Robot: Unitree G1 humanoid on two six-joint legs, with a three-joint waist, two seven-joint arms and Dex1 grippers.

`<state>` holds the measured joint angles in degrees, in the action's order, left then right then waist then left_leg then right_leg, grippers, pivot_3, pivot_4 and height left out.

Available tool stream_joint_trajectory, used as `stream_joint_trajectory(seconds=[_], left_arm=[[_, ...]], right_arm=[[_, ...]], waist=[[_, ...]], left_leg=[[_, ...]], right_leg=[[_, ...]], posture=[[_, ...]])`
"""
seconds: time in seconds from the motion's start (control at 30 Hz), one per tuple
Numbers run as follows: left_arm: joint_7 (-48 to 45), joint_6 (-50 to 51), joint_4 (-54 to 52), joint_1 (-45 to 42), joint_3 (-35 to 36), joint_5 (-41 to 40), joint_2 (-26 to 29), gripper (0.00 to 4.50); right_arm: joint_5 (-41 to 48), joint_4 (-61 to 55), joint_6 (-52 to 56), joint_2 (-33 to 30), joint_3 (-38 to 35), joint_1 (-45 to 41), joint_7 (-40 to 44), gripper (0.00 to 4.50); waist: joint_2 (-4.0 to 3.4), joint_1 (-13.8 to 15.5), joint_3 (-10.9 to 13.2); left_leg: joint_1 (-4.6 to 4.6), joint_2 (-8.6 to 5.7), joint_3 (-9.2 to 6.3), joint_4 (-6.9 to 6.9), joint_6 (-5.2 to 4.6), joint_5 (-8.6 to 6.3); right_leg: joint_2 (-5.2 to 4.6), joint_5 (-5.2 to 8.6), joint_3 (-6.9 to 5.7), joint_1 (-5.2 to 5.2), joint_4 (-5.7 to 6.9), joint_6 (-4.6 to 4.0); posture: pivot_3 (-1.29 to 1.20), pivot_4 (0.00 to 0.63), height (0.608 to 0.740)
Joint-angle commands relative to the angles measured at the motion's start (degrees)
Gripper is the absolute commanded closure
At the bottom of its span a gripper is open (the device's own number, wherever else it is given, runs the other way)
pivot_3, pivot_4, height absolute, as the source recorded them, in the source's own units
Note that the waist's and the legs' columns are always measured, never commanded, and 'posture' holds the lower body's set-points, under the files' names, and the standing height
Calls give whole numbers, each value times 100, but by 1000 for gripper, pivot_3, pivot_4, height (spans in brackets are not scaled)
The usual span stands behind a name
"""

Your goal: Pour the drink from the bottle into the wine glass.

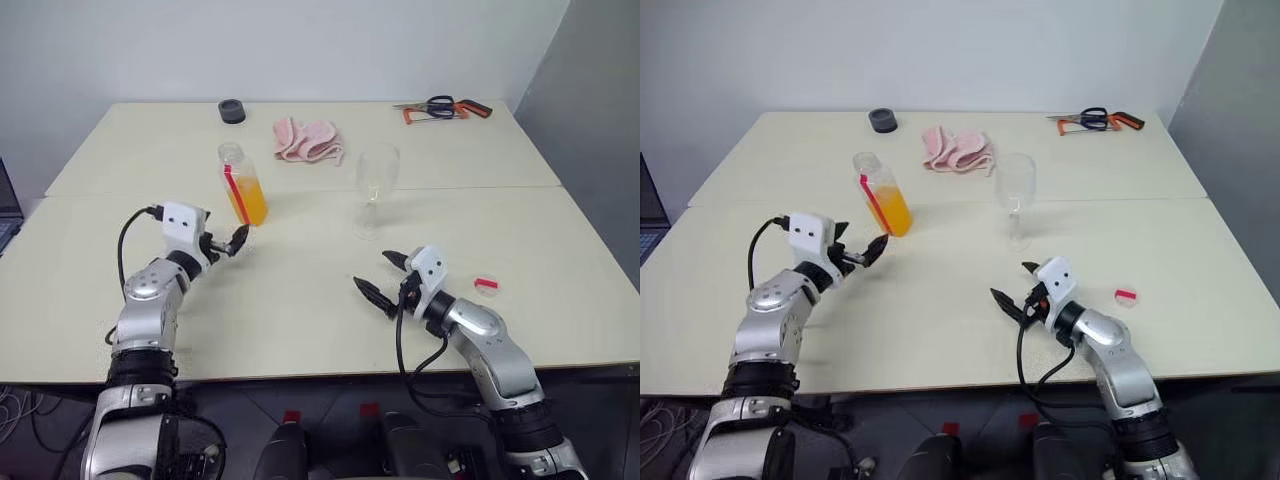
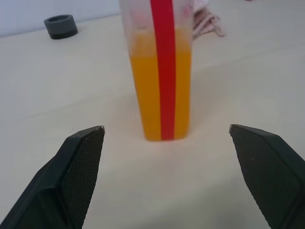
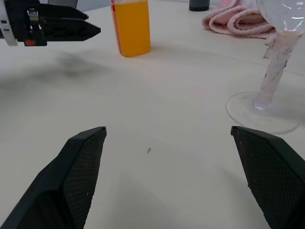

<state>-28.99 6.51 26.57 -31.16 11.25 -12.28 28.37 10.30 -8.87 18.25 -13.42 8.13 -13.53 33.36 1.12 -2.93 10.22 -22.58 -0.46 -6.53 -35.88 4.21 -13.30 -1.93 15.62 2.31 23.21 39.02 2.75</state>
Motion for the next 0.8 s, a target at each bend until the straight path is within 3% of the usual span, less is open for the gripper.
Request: stream_joint_trajectory(seconds=[0.03, 0.67, 0.8], left_arm=[[-156, -239, 330, -374, -94, 128, 94, 0], [-301, -1124, 2877, -2197, -161, 427, 36, 0], [-304, -1251, 3282, -2454, -151, 463, -12, 834]], right_arm=[[118, -300, 44, 29, -2, -169, -28, 36], [282, -525, 121, 98, 13, -264, -34, 36], [314, -538, 107, 84, 29, -279, -42, 0]], waist=[[0, -2, 0], [2, -27, 1], [2, -29, 1]], left_leg=[[0, 0, 0, 0, 0, 0], [-2, -1, -1, 1, 0, 0], [-4, -1, -2, 0, 0, 0]], right_leg=[[0, 0, 0, 0, 0, 0], [1, 0, -4, 1, -1, 0], [1, 0, -6, 1, 0, 0]], posture=[[0, 150, 740], [0, 150, 740], [0, 150, 740]])
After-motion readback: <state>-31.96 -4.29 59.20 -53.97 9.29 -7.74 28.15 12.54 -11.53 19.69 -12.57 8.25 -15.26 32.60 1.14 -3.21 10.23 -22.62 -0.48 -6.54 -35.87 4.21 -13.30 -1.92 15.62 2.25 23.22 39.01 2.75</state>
